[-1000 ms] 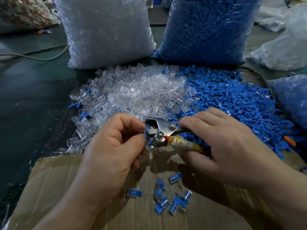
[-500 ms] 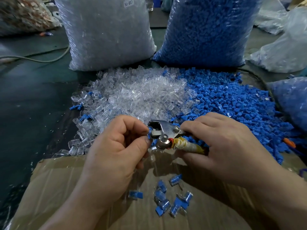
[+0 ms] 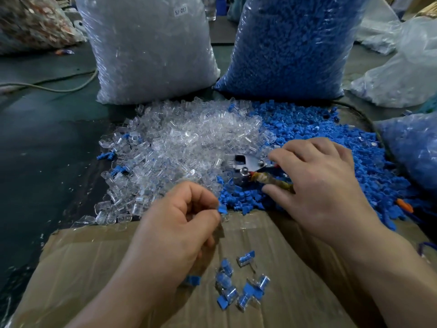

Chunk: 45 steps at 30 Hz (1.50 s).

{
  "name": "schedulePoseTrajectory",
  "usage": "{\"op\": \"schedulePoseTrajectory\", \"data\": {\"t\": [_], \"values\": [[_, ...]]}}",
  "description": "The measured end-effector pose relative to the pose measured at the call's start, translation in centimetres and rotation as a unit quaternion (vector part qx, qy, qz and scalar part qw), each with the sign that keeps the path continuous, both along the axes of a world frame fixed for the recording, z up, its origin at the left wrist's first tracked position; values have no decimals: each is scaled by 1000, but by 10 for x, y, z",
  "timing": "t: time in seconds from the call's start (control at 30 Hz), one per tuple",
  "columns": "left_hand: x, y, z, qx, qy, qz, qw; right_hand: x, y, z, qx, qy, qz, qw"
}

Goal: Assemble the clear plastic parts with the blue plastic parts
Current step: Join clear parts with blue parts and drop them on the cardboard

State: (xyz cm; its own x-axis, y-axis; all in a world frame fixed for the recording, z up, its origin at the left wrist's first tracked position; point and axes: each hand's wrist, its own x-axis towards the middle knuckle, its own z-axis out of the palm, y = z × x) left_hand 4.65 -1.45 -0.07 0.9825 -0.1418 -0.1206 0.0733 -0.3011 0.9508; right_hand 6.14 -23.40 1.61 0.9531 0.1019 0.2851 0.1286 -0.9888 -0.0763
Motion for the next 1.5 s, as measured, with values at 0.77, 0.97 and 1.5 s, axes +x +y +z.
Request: {"op": "schedulePoseTrajectory", "data": {"t": [0.77,0.97,1.5], "values": [[-8,2,12,10,-154,-97,983,-39,50,11,449,251,83,853],[-7,5,13,95,-257,-167,947,-39,41,19,517,324,45,791],[-3,14,9,296,-214,-276,889,-51,44,15,41,264,205,942]]}}
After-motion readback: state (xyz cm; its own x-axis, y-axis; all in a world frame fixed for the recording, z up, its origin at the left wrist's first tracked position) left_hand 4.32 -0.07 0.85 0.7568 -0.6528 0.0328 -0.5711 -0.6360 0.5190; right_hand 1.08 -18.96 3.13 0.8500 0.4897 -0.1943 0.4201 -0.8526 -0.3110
